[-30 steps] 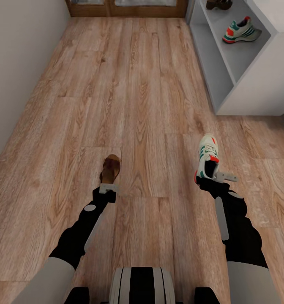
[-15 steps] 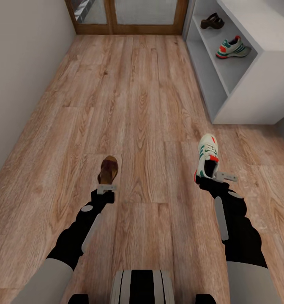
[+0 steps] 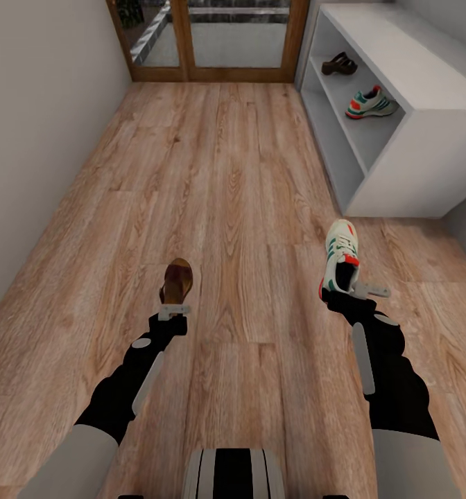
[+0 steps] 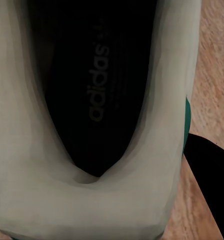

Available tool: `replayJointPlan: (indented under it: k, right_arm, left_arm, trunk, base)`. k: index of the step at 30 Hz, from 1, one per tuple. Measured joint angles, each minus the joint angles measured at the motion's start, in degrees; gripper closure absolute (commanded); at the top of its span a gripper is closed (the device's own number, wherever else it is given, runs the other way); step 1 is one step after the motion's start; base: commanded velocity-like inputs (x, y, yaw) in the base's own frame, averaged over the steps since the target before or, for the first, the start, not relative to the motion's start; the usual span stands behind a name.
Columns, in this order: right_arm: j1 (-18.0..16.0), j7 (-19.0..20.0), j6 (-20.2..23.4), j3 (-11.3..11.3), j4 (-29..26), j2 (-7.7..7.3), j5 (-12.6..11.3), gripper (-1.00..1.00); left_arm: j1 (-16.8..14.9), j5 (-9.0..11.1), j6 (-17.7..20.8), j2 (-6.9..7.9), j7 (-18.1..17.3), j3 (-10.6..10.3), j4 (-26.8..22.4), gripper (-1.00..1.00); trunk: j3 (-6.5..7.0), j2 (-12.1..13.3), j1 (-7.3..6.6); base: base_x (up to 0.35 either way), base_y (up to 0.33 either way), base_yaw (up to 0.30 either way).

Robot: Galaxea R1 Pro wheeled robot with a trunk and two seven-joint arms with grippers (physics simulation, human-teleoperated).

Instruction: Pick up the two gym shoes and the two sandals from the corridor floor and place them onto the hallstand (shoe rack) in the corridor, making sure they are on the rack and not on the floor. Arrange them so the two gym shoes are next to each other and the two sandals are next to each other.

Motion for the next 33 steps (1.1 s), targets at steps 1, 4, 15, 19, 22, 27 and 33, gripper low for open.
replayJointPlan:
  k: [1, 4, 15, 19, 22, 27, 33]
  right_arm:
    - [0.0, 0.0, 0.0, 0.0, 0.0, 0.00, 0.0, 1.00]
    - [0.0, 0.0, 0.0, 0.0, 0.0, 0.00, 0.0, 1.00]
    - [0.0, 0.0, 0.0, 0.0, 0.0, 0.02, 0.0, 1.00]
    - [0.0, 0.0, 0.0, 0.0, 0.0, 0.02, 0.0, 1.00]
    - [0.0, 0.0, 0.0, 0.0, 0.0, 0.02, 0.0, 1.00]
    - [0.0, 0.0, 0.0, 0.0, 0.0, 0.04, 0.0, 1.00]
    - [0.0, 0.0, 0.0, 0.0, 0.0, 0.01, 0.0, 1.00]
  left_arm:
    - [0.0, 0.0, 0.0, 0.00, 0.0, 0.0, 0.0, 1.00]
    - [0.0, 0.0, 0.0, 0.00, 0.0, 0.0, 0.0, 1.00]
    - [0.0, 0.0, 0.0, 0.00, 0.0, -0.1, 0.0, 1.00]
    - [0.0, 0.1, 0.0, -0.06, 0.0, -0.1, 0.1, 1.00]
    - [0.0, 0.1, 0.0, -0.08, 0.0, -0.1, 0.1, 1.00]
    - [0.0, 0.1, 0.0, -0.16, -0.1, -0.1, 0.1, 1.00]
    - [0.0, 0.1, 0.0, -0.18, -0.1, -0.1, 0.0, 1.00]
  trunk:
    - [0.28, 0.0, -0.03]
    - [1.18, 0.1, -0.10]
    - [4.63, 0.2, -0.39]
    - [5.89, 0.3, -0.49]
    - [6.84, 0.3, -0.57]
    - [8.41, 0.4, -0.70]
    - [10.31, 0.4, -0.85]
  base:
    - [0.000, 0.000, 0.000]
    - [0.000, 0.000, 0.000]
    - [0.000, 0.000, 0.000]
    - [0.000, 0.000, 0.000]
    - [0.000, 0.000, 0.000]
    - [0.000, 0.000, 0.000]
    - [0.000, 0.000, 0.000]
